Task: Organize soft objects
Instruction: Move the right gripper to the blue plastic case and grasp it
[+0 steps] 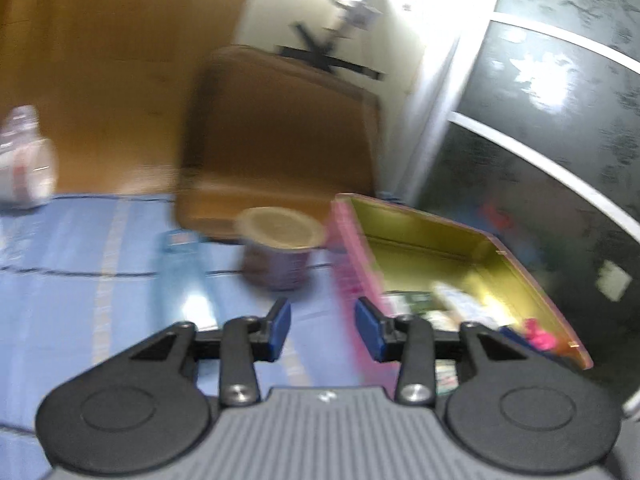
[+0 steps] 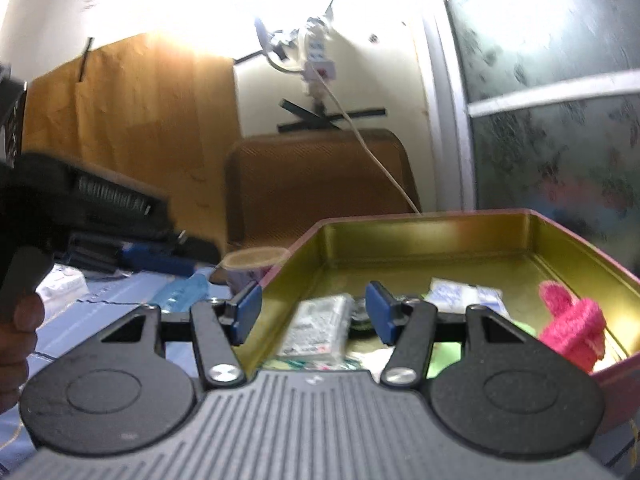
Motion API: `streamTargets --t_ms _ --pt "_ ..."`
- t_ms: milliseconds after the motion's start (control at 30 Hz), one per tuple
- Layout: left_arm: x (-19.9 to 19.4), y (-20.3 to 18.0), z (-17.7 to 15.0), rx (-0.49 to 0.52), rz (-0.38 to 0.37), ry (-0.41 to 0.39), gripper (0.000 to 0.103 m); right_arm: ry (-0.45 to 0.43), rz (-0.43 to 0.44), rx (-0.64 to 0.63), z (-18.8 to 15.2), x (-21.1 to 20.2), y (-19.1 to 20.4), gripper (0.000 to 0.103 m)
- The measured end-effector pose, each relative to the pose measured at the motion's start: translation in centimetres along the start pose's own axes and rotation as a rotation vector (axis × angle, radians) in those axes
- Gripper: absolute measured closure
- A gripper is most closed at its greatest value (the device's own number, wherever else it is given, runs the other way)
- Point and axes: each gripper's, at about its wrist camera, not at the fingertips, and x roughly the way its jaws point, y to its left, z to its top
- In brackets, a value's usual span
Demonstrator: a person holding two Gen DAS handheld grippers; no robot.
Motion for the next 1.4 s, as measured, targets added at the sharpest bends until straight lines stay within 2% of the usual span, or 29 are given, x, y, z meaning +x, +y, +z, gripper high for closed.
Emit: streamTargets --t_ms 67,200,400,467,500,667,767,867,1000,1100,1167,1233,1400 --pt "-0.7 1.9 -0.5 -0.020 0.044 -0.001 0.064 -0.017 0.027 -0.029 0.1 -0.3 1.1 0.043" --pt "-1.6 6.2 -1.6 -0.050 0.194 0.001 0.064 0.006 0.109 -0.086 -0.1 -0.1 4.2 0.043" --pt "-2.4 12.0 -2.9 -0.083 0.444 -0.014 0.062 0.159 0.247 -0.149 -1.2 2.6 8.3 0.043" --pt "-2.1 13.8 -3.5 -0.122 0.490 0.000 0.064 0.206 0.265 -0.170 -1.5 4.0 9.4 0.043" --pt "-2.5 14.3 -3.4 -0.151 0.466 -0.016 0.059 0.229 0.263 -0.172 -1.5 5.0 9.8 0.042" --pt "-1.6 13.9 -3.3 -0.113 0.519 -0.004 0.060 0.276 0.231 -0.156 -0.9 10.1 11.8 0.022" --pt "-1.7 13.9 -3.3 -0.111 0.529 -0.004 0.060 0.314 0.182 -0.136 -0.6 13.6 13.0 0.018" --pt "-2.0 13.7 -3.5 -0.110 0.535 -0.005 0.060 0.390 0.146 -0.136 -0.9 16.9 13.7 0.018" --pt "-2.1 13.6 -3.6 -0.112 0.534 -0.007 0.060 0.477 0.133 -0.146 -0.9 19.9 14.1 0.018" --pt "-2.1 13.7 -3.6 -0.115 0.531 -0.008 0.060 0.473 0.136 -0.143 -0.8 19.9 13.9 0.023" --pt "-2.0 13.7 -3.5 -0.114 0.532 -0.007 0.060 0.453 0.155 -0.162 -1.0 19.1 14.2 0.041" --pt "-2.0 13.7 -3.5 -0.113 0.531 -0.006 0.060 0.446 0.163 -0.180 -1.0 18.9 14.7 0.046" --pt "-2.0 13.8 -3.5 -0.110 0.531 -0.005 0.058 0.444 0.201 -0.189 -1.3 17.2 14.9 0.046"
